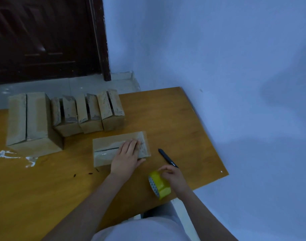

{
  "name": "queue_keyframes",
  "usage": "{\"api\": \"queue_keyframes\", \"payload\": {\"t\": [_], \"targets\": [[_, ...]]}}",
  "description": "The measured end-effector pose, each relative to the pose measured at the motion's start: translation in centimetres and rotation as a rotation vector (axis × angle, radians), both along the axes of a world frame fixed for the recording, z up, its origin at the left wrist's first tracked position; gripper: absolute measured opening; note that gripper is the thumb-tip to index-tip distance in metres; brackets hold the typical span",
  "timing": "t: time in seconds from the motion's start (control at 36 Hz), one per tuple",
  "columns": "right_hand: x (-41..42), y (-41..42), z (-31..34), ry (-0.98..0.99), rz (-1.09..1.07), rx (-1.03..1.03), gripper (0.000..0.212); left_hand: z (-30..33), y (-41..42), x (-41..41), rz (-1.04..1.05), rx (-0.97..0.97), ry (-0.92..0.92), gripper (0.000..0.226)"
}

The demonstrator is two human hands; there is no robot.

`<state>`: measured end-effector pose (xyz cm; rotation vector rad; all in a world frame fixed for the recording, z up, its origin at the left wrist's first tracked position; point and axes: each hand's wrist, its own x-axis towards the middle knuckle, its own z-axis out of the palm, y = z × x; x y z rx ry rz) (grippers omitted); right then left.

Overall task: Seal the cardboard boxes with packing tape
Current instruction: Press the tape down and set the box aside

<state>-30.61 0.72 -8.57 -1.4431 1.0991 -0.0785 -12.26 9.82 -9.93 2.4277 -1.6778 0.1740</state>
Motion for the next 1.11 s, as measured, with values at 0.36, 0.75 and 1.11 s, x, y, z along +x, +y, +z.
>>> {"api": "queue_keyframes", "payload": {"t": [0.36,0.75,1.11], "targets": [[0.4,-0.4,0.2,0.007,-0.045,0.039,0.016,4.2,-3.9,1.1,0.16,0.112,0.231,0.046],[0.7,-0.9,-0.1,0.002,0.009,0.02,0.019,3.2,-8.1,2.0,0.287,0.197,0.363,0.024],[1.7,-1.0,-0.5,-0.011,0.027,0.065,0.018,2.8,-7.7,2.6,0.188,0.223,0.392,0.039]]}}
